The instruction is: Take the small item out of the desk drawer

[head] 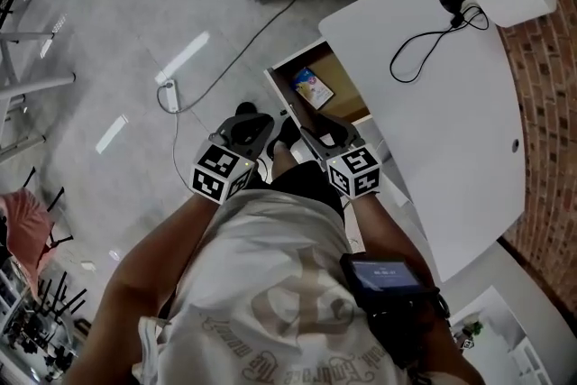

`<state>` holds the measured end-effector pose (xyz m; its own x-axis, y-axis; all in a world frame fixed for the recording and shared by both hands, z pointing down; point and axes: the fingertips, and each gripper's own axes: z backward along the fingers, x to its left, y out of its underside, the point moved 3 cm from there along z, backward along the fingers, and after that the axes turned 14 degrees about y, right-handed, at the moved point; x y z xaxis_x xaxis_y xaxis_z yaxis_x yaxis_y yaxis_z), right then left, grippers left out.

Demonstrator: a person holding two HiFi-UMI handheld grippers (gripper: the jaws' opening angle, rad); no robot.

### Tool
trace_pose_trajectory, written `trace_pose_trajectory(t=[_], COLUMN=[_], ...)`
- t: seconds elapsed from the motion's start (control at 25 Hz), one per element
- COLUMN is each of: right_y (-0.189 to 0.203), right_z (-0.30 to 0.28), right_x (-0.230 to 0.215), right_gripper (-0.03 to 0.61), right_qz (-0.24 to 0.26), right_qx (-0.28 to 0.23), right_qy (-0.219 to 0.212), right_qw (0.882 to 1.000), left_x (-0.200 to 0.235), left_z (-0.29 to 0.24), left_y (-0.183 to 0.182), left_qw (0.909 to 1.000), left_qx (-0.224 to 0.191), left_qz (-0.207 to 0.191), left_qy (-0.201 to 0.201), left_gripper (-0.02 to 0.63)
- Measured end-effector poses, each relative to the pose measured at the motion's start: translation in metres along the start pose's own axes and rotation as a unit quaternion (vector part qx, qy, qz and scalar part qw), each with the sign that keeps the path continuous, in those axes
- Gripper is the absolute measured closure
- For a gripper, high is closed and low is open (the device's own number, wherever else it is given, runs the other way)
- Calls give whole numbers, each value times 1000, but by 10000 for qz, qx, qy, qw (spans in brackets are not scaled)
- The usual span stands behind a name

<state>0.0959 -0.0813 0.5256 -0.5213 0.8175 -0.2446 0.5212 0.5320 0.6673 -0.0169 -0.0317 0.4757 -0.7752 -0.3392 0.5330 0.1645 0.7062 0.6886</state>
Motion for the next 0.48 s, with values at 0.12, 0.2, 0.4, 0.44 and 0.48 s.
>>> trace_pose_trajectory(t=[0.12, 0.2, 0.4, 0.44, 0.48], right_y=[0, 3, 19, 21, 24], right_z=[-9, -15, -37, -42, -47], right_x=[-2, -7, -19, -21, -22], right_gripper=[324, 296, 267, 267, 265], right_qz=[343, 559, 976, 1083, 1209], right_qx=[110, 212, 642, 732, 828], right_qy=[270, 514, 863, 890, 911], right_qw=[9990, 9969, 9894, 9874, 9850], left_x=[6, 11, 31, 36, 41], left_z=[-1, 1, 9, 10, 11], left_y=[12, 22, 42, 45, 47], left_qw=[9999, 9996, 9989, 9989, 9989], left_qx=[54, 100, 204, 210, 212], left_qz=[114, 206, 386, 398, 404], left_qy=[111, 157, 166, 154, 139], left_gripper=[597, 597, 597, 597, 597])
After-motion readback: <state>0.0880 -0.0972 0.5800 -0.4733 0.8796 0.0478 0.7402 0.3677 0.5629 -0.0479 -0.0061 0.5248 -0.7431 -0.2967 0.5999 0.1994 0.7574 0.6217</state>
